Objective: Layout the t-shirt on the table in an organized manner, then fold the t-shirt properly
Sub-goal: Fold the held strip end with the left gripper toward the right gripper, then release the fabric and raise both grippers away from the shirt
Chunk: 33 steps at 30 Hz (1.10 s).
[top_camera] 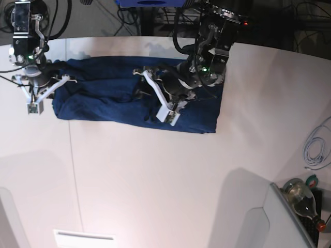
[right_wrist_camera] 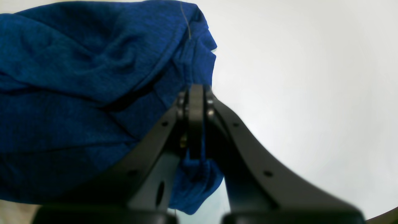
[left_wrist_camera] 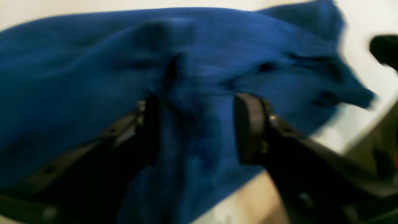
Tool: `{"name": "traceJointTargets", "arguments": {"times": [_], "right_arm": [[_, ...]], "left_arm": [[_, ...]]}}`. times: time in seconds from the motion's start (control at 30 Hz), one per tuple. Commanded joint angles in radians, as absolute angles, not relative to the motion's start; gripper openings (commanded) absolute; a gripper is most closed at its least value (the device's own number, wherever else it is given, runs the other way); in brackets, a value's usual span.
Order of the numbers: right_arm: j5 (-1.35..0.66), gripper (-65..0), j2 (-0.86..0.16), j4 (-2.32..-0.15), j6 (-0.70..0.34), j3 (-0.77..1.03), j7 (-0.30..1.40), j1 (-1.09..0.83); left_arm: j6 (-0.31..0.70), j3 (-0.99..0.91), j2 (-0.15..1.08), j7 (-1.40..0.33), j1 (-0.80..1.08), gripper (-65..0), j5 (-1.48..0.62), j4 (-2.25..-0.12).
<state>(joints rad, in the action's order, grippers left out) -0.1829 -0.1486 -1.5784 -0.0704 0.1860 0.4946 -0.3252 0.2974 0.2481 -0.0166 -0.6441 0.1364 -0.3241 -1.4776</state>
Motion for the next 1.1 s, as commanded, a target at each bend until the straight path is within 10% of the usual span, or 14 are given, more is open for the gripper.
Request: {"name": "traceJointTargets", "arguments": {"times": [0.0,0.43,0.6,1.07], "right_arm": [[-0.186,-64.4,-0.159,-1.598,-0.071,0.191,0.475,-0.318],[-0.186,-64.4,-0.159,-1.598,-0.073,0.186,0.475,-0.318],[-0.186,-64.4,-0.157,-1.6,-0.073,0.18,0.475,-0.312],[-0.186,-64.4,-0.157,-1.626,-0.073,0.189,0.475,-0.328]], "left_arm": [[0.308,0.262,-0.025,-0.624,0.127,-26.3,-0.341,-1.511],[0.308,0.133,0.058,-0.624,0.209,-28.5,-0.341,-1.696],[0.308,0.088,0.058,-0.621,0.173,-64.0,-0.34,-1.63],[0.308,0.076,-0.024,-0.616,-0.019,-65.0,-0.337,-1.276]]}}
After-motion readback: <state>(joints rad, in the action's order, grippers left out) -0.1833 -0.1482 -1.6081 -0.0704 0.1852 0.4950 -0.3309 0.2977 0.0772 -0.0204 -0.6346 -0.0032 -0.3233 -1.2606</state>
